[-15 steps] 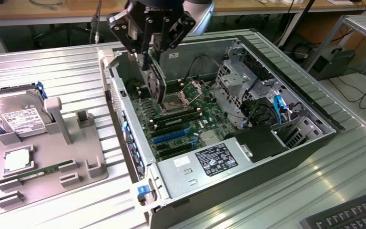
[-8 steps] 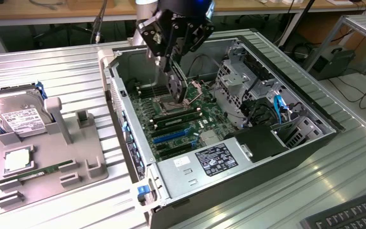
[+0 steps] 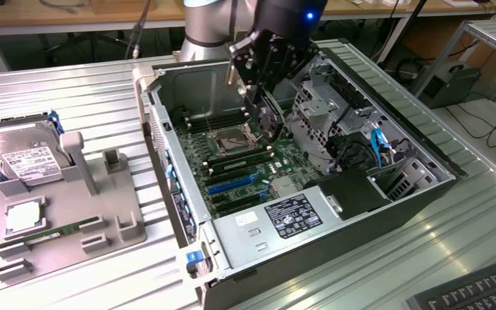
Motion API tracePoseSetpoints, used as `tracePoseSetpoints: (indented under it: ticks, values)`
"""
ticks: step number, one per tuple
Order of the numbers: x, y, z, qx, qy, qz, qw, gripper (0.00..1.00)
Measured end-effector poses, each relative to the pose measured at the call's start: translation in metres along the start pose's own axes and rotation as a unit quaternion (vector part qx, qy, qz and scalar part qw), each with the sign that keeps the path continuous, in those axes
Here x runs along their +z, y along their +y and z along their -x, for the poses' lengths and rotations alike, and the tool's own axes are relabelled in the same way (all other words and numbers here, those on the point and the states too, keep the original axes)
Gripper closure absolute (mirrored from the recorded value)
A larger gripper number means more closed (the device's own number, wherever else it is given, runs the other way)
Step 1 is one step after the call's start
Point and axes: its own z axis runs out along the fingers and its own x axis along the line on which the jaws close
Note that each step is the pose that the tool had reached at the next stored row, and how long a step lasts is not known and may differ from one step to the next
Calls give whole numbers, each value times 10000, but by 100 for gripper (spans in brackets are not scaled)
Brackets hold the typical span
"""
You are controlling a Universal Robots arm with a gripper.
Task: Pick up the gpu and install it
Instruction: 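Pick up the gpu and move the gpu toward the slot, then insert the gpu into the slot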
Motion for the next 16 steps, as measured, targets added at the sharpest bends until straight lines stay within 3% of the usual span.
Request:
tracePoseSetpoints:
  ticks: [2,4,16]
  values:
    - [47,-18,133,1,1,-1,10000,74]
    - [68,-24,193,0,6,-1,10000,74]
    - [68,-24,202,2,11,-1,10000,74]
